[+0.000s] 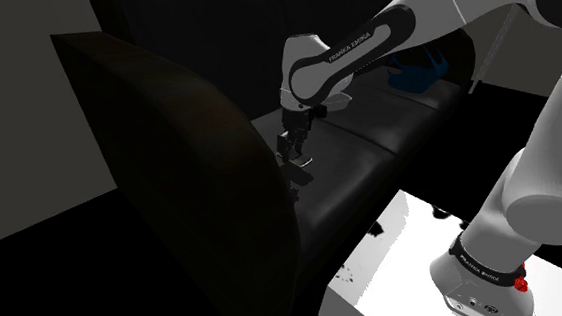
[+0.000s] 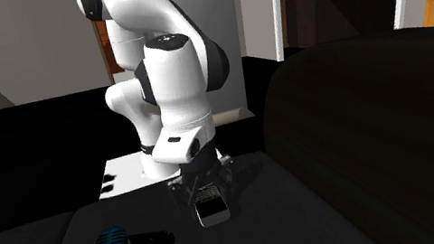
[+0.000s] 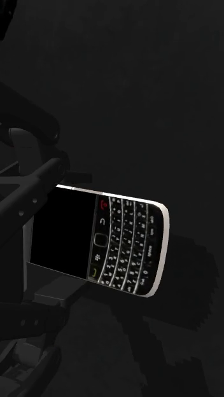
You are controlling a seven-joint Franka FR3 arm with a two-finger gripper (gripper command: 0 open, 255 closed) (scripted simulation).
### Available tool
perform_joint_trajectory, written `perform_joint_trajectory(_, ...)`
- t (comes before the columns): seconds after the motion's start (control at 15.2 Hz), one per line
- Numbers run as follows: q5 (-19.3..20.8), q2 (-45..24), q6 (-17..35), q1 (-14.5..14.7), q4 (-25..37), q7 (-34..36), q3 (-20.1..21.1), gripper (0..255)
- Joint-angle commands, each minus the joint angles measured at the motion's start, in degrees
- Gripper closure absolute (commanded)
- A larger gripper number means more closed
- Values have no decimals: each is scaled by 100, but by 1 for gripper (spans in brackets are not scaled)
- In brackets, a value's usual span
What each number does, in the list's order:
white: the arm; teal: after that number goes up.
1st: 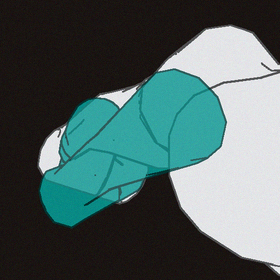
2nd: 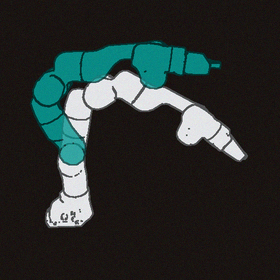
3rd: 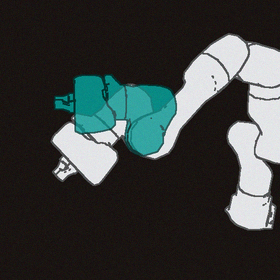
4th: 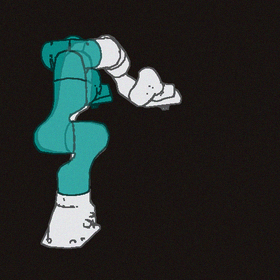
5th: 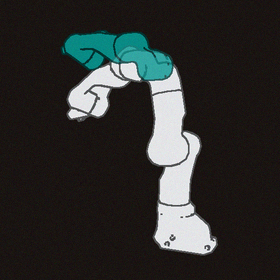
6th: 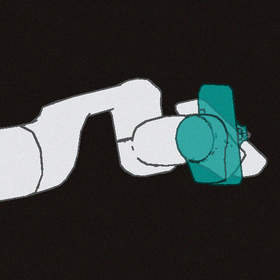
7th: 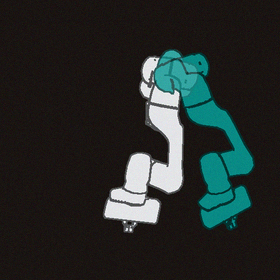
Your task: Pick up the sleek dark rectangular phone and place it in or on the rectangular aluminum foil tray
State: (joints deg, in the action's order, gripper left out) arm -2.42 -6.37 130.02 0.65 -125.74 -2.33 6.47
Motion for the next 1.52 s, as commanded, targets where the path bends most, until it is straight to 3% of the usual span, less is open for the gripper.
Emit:
perform_joint_trajectory(0.0,-2,-9,1,2,-5,-1,3,255)
perform_joint_trajectory(0.53,-2,-10,3,2,-6,-1,3,255)
perform_joint_trajectory(1.45,-44,545,-1031,-12,476,-2,0,255)
